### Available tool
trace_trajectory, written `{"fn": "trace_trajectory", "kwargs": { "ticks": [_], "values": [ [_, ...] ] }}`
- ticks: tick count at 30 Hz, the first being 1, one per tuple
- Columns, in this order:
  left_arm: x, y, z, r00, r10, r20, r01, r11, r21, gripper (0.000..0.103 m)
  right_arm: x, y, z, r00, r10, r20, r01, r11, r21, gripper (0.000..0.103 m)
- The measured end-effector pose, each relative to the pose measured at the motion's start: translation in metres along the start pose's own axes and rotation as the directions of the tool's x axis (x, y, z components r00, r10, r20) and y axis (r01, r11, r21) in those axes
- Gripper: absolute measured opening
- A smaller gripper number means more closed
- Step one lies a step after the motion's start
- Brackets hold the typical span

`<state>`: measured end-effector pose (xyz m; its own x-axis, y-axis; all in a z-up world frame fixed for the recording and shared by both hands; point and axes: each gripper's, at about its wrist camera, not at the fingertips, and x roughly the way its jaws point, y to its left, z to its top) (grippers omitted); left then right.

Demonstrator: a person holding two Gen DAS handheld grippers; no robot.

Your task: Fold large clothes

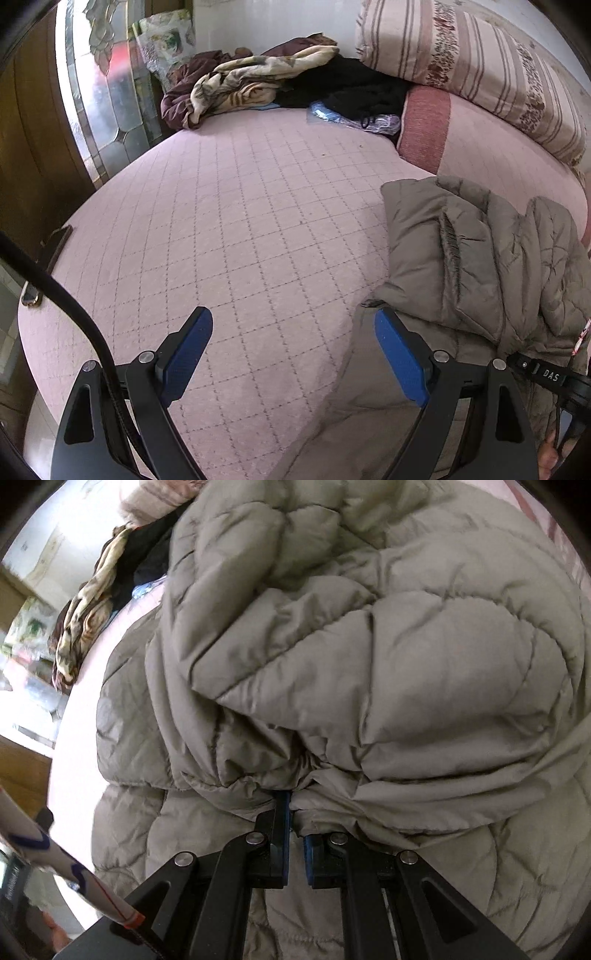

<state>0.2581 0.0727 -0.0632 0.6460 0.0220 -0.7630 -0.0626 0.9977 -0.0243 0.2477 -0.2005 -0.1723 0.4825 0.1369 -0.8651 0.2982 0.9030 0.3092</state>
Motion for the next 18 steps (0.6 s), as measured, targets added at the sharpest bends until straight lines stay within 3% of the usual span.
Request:
{"fn": "trace_trajectory", "kwargs": {
  "ticks": [5, 7, 10, 16, 18],
  "values": [
    [-0.012, -0.013, -0.005, 0.999, -0.008, 0.036, 0.006, 0.999, 0.035, 0.089, -0.018, 0.012, -0.008, 0.998, -0.051, 0.041, 0.054, 0.997, -0.054, 0.010],
    [-0.020, -0.016, -0.009, 0.998, 0.001, 0.065, -0.004, 0.999, 0.050, 0.089, -0.029, 0.012, -0.009, 0.998, -0.047, 0.042, 0.049, 0.998, -0.039, 0.015],
    [-0.031, -0.014, -0.021, 0.997, 0.004, 0.079, -0.008, 0.999, 0.051, 0.089, -0.052, 0.010, -0.014, 0.998, -0.035, 0.049, 0.036, 0.999, -0.032, 0.033],
    [-0.040, -0.004, -0.028, 0.996, -0.007, 0.085, 0.004, 0.999, 0.033, 0.089, -0.098, 0.011, -0.043, 0.994, -0.066, 0.085, 0.077, 0.988, -0.133, 0.036],
    [-0.038, 0.000, -0.027, 0.997, -0.014, 0.081, 0.012, 0.999, 0.029, 0.089, -0.121, 0.004, -0.053, 0.991, -0.071, 0.117, 0.090, 0.983, -0.160, 0.041]
  ]
}}
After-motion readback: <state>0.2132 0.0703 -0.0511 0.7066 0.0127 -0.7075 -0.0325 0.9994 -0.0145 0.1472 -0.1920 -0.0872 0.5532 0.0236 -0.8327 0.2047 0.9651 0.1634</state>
